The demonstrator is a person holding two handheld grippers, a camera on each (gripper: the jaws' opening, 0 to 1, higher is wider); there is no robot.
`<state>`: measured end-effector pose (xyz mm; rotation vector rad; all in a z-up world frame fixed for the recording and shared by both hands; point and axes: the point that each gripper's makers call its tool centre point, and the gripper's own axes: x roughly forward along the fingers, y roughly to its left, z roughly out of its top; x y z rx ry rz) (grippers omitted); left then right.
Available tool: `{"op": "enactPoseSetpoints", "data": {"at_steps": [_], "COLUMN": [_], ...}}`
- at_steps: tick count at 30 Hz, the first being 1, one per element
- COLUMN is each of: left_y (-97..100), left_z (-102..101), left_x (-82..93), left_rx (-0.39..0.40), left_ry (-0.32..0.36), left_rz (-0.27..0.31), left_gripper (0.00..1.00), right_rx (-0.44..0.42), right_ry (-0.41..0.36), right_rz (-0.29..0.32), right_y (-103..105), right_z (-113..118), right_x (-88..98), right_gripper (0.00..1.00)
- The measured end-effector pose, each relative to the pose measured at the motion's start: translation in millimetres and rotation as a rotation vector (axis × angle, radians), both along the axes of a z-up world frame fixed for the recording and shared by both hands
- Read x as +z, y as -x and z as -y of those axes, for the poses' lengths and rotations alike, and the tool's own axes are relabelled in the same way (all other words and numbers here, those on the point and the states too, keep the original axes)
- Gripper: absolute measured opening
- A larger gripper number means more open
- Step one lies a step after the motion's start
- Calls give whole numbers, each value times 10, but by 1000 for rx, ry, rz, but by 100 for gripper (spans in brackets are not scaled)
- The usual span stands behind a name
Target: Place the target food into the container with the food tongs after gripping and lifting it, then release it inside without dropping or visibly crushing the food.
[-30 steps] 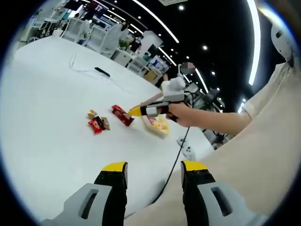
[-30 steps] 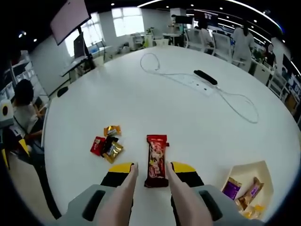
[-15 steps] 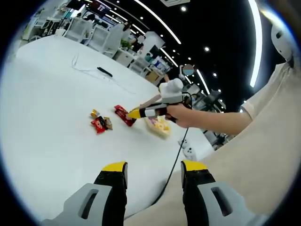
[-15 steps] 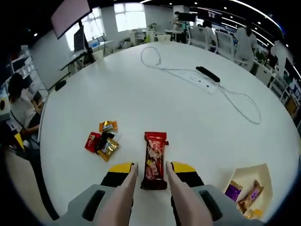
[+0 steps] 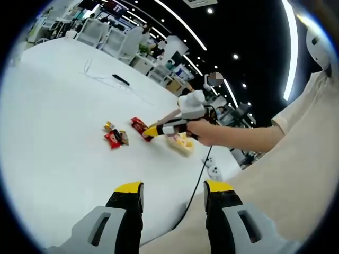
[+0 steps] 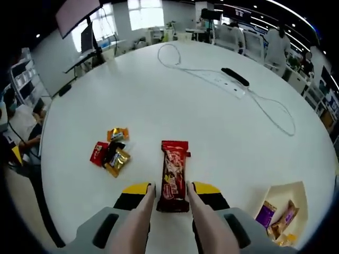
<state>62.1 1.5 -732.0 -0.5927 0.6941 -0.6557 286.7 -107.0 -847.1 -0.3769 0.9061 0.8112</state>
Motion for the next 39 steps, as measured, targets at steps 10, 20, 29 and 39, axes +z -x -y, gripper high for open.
{"op": "enactPoseSetpoints", "data": {"at_steps": [10, 20, 29, 39], "left_y": [-32, -47, -63, -64], "left_z": [-3, 14, 9, 18], "left_x": [-8, -9, -11, -1], "left_rx": [7, 4, 7, 6], "left_ry": [5, 8, 9, 13], "left_rz": [-3, -6, -5, -1], "left_gripper": [45, 45, 45, 45], "right_rx": [0, -13, -3, 25], "right_ry": [18, 31, 19, 4], "right_rz": [1, 15, 16, 49], "right_y": [-39, -51, -29, -56], "right_z": [13, 21, 11, 41], "right_x": [-74, -72, -71, -92], "right_gripper": [29, 29, 29, 27]}}
